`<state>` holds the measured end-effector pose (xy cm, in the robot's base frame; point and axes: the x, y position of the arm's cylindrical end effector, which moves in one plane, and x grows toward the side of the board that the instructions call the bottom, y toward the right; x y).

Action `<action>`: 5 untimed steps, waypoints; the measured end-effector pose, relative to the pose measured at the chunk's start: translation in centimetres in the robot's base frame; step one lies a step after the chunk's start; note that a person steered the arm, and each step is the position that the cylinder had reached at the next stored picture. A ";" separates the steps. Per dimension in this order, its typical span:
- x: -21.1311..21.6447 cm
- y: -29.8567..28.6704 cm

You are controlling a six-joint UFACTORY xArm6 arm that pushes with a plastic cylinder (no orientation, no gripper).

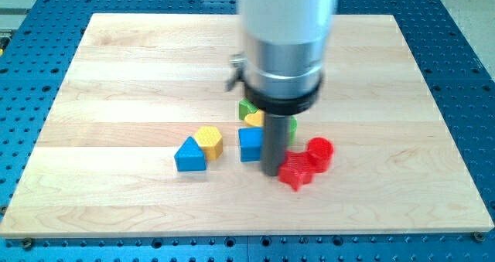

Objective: Keep the red star diagonally to the bottom right side of the red circle

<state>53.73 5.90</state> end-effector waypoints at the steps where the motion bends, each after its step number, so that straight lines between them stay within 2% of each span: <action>1: -0.5 2.1; 2: 0.1 2.6; 3: 0.7 7.5; 5: 1.5 4.9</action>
<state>55.27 10.78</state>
